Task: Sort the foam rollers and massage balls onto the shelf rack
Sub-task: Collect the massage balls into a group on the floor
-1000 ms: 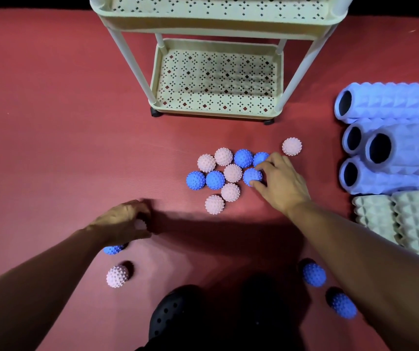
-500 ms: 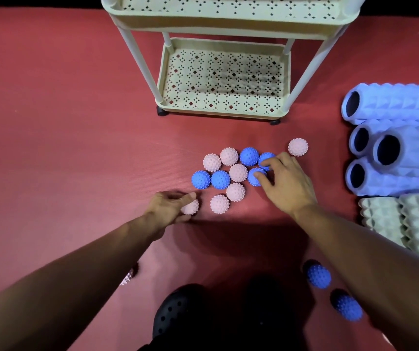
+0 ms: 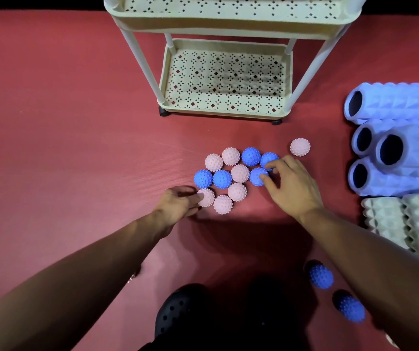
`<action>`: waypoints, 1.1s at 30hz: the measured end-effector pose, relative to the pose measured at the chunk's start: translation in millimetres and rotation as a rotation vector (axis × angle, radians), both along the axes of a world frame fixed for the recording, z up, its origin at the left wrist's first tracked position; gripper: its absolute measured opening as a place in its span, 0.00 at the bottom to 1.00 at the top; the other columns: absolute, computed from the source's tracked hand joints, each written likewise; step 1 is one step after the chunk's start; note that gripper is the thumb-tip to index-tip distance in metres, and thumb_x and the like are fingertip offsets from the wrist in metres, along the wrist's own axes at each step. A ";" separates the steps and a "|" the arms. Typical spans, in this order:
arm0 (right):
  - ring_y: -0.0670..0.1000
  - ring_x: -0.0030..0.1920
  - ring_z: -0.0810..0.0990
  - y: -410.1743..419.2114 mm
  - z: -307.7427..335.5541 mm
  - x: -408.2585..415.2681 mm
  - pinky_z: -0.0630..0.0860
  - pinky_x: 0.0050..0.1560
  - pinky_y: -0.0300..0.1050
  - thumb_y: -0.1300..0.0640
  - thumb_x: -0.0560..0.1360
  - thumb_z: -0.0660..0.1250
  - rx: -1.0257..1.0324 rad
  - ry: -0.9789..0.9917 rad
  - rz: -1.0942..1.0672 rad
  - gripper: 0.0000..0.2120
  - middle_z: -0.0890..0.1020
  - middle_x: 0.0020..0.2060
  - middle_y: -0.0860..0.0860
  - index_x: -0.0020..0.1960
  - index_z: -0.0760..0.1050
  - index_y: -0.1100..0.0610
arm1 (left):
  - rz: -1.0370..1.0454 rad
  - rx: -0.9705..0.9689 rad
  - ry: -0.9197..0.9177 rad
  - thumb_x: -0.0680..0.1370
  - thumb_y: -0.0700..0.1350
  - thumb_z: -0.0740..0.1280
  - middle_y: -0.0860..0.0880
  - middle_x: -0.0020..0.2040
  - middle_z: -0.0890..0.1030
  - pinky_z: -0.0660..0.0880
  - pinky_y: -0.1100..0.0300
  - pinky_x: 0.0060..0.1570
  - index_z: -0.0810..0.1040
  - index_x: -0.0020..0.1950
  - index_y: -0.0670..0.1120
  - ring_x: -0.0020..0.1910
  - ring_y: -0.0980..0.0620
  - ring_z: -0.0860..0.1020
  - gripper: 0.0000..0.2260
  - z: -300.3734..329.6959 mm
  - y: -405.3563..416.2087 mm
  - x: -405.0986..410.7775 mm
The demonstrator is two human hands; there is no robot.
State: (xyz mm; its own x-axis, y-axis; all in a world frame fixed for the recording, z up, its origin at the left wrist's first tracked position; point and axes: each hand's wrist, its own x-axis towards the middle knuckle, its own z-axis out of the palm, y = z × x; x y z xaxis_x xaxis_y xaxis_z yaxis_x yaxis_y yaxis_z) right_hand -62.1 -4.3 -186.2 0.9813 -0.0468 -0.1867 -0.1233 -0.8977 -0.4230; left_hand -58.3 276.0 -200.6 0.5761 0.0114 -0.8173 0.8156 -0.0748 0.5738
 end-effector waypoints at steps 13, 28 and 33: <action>0.57 0.52 0.77 22.4 -8.3 -5.6 0.79 0.49 0.54 0.49 0.77 0.70 0.005 -0.232 0.219 0.12 0.79 0.50 0.51 0.56 0.80 0.55 | -0.810 0.529 -0.117 0.71 0.42 0.80 0.50 0.43 0.84 0.69 0.75 0.37 0.82 0.50 0.47 0.37 0.57 0.79 0.11 28.0 126.3 10.0; 0.54 0.51 0.78 92.7 0.9 -28.1 0.75 0.52 0.53 0.48 0.76 0.68 0.129 -0.249 0.515 0.13 0.78 0.53 0.47 0.57 0.79 0.52 | -0.779 0.427 0.256 0.74 0.47 0.76 0.43 0.56 0.82 0.83 0.47 0.48 0.77 0.59 0.47 0.51 0.46 0.82 0.16 34.4 171.0 -47.4; 0.52 0.53 0.77 109.0 0.0 -35.2 0.74 0.54 0.50 0.46 0.76 0.69 0.182 -0.187 0.537 0.14 0.78 0.55 0.46 0.58 0.78 0.52 | -0.356 0.122 0.443 0.74 0.55 0.74 0.50 0.63 0.78 0.81 0.40 0.50 0.80 0.62 0.52 0.64 0.48 0.73 0.18 51.8 163.2 -72.0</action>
State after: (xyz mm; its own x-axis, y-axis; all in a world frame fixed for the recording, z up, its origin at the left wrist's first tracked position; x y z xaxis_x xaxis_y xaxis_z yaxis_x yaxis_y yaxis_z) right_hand -97.3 104.7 -186.2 0.8758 0.4816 0.0331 0.4191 -0.7246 -0.5471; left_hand -130.3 439.1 -148.8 0.1651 -0.0111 -0.9862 0.8885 -0.4323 0.1536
